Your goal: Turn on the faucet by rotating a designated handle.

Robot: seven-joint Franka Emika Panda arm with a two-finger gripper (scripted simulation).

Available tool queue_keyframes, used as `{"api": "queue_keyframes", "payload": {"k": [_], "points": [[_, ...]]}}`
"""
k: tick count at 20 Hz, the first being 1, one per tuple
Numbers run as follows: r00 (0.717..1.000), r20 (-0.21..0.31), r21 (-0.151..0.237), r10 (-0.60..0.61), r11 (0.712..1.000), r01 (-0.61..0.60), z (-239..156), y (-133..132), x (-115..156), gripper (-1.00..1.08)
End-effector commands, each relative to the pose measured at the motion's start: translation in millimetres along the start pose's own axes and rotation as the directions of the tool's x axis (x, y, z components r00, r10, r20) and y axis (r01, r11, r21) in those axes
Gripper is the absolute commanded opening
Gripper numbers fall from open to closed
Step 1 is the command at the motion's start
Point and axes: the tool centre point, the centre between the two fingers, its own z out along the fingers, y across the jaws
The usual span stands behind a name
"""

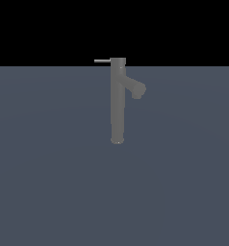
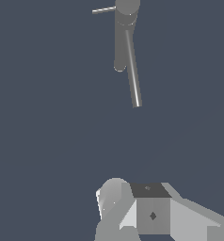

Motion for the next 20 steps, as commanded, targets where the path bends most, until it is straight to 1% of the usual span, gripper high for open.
{"api": "queue_keyframes", "payload": {"k": [1,6,10,15,20], "points": [[1.0,0.0,0.0,0.0,1.0,0.0,0.0,0.0,0.0,-1.0],[1.0,-0.001,0.0,-0.003,1.0,0.003,3.5,-0.4,5.5,-1.0],[1.0,-0.002,-0.001,-0.009,1.0,0.009,11.4,-1.3,18.0,-1.0],[1.0,-0.005,-0.002,-0.022,1.0,0.022,27.3,-3.4,43.3,-1.0],[0.999,-0.008,-0.004,-0.04,0.999,0.04,48.7,-6.8,77.9,-1.0]]}}
